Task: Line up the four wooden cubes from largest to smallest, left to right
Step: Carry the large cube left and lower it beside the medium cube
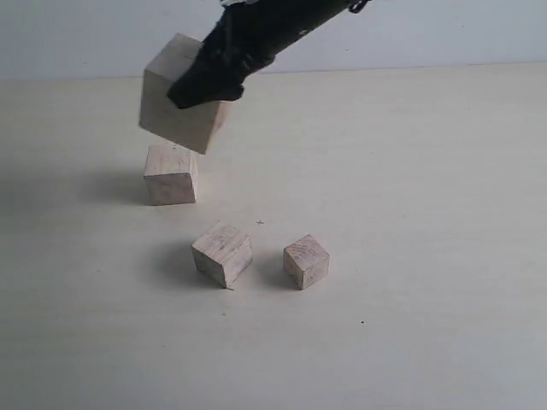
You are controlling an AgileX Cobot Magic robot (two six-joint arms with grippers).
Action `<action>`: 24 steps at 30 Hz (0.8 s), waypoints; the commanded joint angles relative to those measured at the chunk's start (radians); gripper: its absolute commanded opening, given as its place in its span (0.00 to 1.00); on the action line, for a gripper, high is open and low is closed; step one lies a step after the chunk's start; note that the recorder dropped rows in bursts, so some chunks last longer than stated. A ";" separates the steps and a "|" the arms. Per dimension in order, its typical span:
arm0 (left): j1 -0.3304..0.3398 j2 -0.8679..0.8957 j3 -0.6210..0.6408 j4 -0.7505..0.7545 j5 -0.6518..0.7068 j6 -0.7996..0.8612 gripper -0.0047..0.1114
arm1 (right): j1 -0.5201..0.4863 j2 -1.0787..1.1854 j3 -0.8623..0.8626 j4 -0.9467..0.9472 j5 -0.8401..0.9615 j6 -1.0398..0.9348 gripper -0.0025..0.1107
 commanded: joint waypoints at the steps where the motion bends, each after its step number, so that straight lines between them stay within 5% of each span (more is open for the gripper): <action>1: 0.001 -0.005 0.003 -0.007 -0.012 0.000 0.04 | 0.120 0.010 -0.007 0.050 -0.148 -0.085 0.02; 8: 0.001 -0.005 0.003 -0.007 -0.012 0.000 0.04 | 0.253 0.186 -0.120 0.072 -0.173 -0.198 0.02; 24: 0.001 -0.005 0.003 -0.007 -0.012 0.000 0.04 | 0.211 0.369 -0.298 -0.125 -0.176 -0.060 0.02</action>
